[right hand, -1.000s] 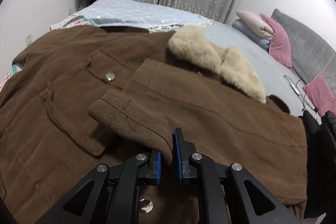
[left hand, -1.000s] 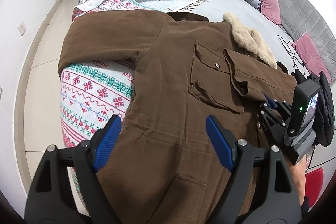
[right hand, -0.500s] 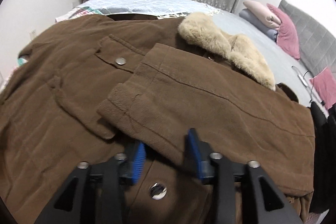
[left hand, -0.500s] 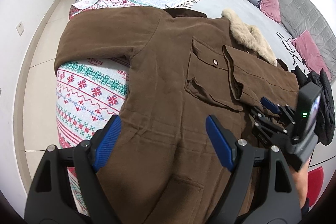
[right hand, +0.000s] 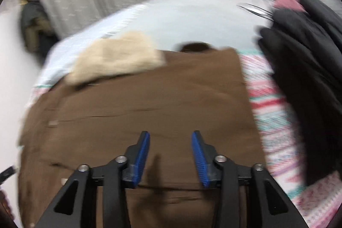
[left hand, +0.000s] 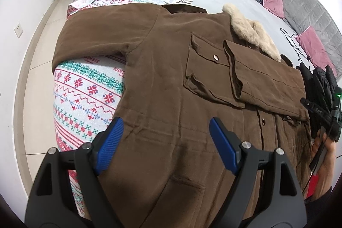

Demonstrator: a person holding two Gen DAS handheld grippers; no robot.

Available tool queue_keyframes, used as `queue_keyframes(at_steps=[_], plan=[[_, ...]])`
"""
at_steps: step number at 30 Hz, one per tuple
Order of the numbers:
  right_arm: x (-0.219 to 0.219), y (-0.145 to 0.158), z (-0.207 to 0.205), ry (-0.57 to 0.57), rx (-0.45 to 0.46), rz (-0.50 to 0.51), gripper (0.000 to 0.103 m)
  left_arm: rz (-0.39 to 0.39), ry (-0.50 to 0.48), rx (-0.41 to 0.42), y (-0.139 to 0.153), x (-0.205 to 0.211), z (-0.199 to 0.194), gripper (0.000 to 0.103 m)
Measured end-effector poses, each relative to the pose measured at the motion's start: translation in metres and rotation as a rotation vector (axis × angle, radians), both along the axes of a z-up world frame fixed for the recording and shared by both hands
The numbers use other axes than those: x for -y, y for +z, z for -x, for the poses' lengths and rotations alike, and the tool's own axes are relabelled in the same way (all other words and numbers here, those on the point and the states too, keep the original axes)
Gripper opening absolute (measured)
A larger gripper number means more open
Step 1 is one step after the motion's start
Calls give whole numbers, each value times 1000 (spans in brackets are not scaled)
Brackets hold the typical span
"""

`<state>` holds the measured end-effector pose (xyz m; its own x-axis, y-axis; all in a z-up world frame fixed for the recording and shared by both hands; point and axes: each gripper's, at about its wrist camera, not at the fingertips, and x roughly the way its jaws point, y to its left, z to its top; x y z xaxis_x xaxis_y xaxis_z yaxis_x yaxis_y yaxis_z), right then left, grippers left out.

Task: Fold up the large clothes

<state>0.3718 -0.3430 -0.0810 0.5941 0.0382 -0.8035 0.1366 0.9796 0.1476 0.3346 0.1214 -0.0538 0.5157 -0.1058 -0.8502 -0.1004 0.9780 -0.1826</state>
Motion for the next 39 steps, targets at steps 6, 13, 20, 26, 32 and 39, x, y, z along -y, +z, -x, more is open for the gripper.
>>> queue_keyframes(at_steps=[6,13,20,26,32,39], plan=[[13,-39,-1,-41,-56,178,34,-20,-4,-9,-5,5,-4,83],[5,-40,-2,-74,-58,260,34,-2,16,-7,-4,-3,-6,83],[-29,4,20,-108,20,337,36,109,105,-21,-3,-42,-18,83],[-78,39,51,-56,44,259,51,187,305,7,-5,-135,-33,83],[-138,46,74,183,76,109,72,430,578,10,-47,-263,-22,83],[-185,33,78,351,56,38,75,963,751,65,-125,-340,-14,83]])
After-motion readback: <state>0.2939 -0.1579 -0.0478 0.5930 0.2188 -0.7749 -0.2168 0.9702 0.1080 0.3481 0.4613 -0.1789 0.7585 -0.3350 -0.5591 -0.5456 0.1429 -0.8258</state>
